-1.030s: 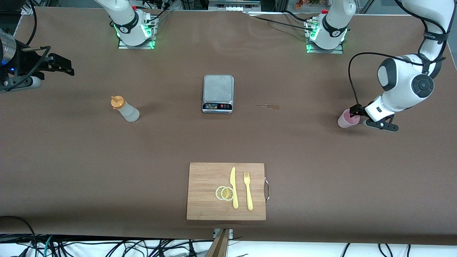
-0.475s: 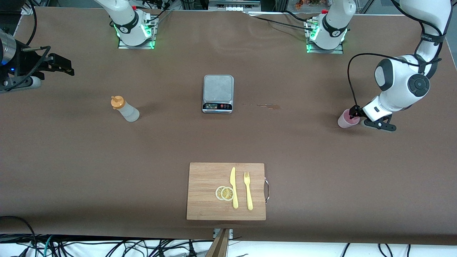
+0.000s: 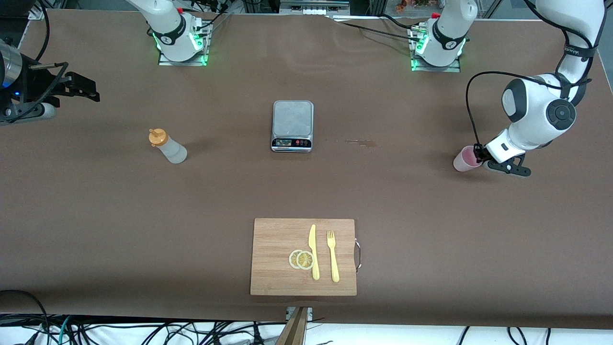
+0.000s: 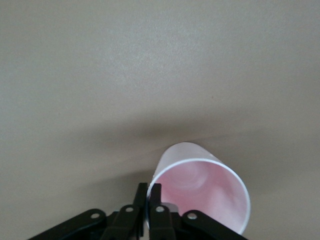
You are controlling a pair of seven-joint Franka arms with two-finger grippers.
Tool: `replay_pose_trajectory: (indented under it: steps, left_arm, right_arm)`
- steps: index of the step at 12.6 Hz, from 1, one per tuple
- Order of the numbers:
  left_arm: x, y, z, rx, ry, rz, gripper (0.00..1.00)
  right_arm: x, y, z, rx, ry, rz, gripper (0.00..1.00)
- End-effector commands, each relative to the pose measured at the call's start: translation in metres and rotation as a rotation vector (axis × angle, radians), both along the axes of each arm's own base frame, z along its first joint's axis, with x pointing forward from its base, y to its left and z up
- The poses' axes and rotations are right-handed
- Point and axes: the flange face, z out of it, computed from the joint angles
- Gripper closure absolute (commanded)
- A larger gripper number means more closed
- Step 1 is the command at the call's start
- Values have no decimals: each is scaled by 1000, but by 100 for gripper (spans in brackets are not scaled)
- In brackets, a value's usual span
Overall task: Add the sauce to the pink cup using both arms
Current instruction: 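Close the left gripper on the pink cup's side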
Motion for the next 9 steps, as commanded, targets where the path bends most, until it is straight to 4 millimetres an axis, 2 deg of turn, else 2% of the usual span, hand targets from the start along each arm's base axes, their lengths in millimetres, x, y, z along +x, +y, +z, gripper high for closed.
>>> replay_pose_trajectory:
  steps: [1, 2, 3, 5, 6, 9]
  left_arm:
    - [6, -4, 11, 3, -19, -2, 100]
    - [10, -8, 18, -19, -13, 18, 100]
    - [15, -21, 29, -54, 7, 28, 100]
    - [37, -60, 57, -84, 17, -14, 100]
    - [45, -85, 69, -108, 15, -20, 100]
    - [52, -188, 102, -184, 47, 12, 100]
  right_arm:
    - [-1, -2, 4, 15, 4, 11, 0]
    - [-1, -1, 4, 15, 4, 13, 0]
    - [-1, -2, 4, 15, 4, 11, 0]
    - [-1, -2, 4, 15, 4, 11, 0]
    - [-1, -2, 4, 15, 4, 11, 0]
    - [0, -2, 3, 15, 7, 11, 0]
